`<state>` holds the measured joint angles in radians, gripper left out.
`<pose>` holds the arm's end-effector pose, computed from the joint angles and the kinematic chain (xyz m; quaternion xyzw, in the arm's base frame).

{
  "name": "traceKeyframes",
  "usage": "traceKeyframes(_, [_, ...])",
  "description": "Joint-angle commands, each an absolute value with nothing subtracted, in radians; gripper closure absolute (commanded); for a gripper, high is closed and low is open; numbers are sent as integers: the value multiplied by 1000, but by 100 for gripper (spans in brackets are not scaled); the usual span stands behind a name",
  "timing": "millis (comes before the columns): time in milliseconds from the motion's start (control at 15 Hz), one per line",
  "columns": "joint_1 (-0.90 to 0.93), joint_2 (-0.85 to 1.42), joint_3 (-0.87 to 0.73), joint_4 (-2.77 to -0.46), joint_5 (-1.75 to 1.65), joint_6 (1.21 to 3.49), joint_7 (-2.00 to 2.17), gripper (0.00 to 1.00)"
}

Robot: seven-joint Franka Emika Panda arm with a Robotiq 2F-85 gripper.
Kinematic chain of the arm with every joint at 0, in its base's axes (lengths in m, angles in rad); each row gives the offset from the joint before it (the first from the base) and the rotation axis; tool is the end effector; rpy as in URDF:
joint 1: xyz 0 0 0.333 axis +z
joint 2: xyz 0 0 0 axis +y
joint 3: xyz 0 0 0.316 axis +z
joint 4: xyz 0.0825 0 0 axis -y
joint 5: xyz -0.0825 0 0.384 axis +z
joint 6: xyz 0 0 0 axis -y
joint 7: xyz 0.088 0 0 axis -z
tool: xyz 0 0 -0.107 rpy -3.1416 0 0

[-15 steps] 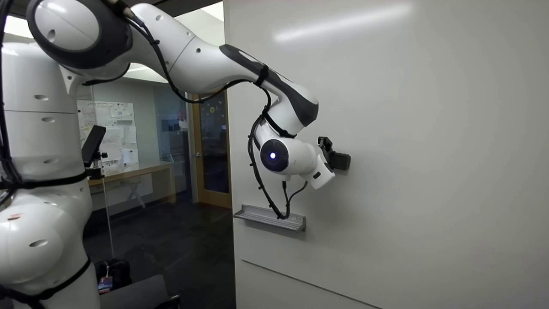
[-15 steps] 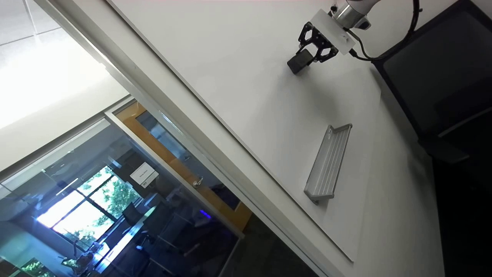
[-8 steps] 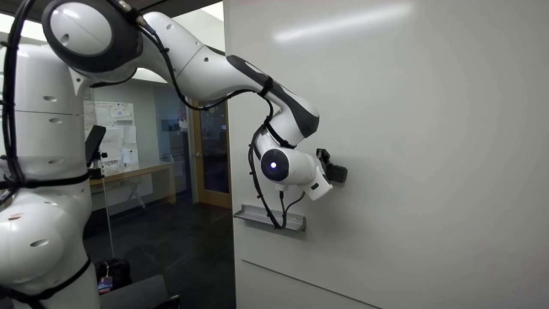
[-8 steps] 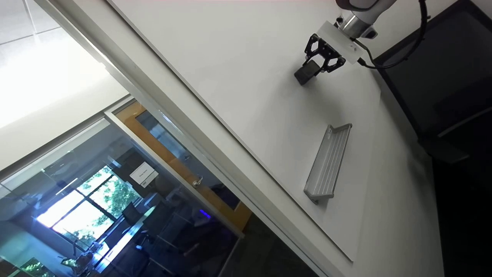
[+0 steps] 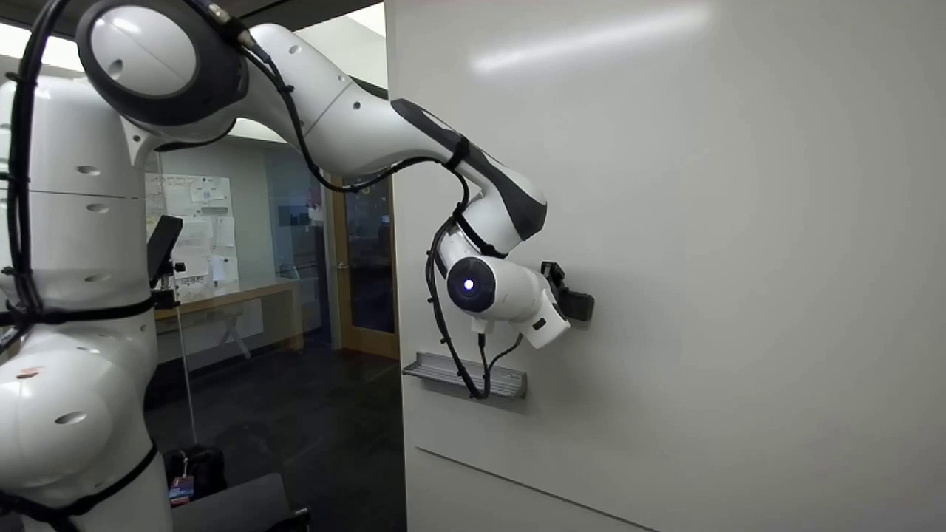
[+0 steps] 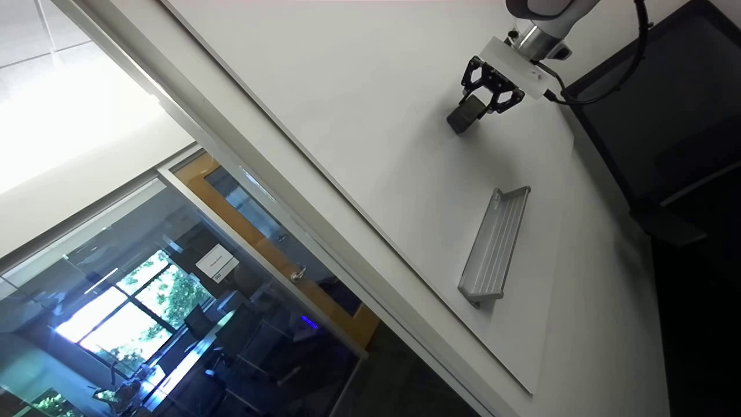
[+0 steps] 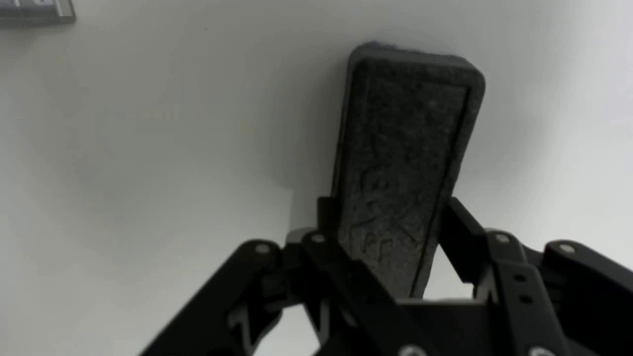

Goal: Use the duster to wipe the writing on the white board

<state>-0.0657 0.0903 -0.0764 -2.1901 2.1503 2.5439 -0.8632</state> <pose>0.5489 -0.0888 0.3578 -0.6744 0.4462 -0.3384 0.4812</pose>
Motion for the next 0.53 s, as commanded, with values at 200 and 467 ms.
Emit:
traceKeyframes(200, [-15,-70,-32,-2327,1759,2706,-610,70])
traceKeyframes(467, [10,-106,7,-2403,1552,2737,-407,70])
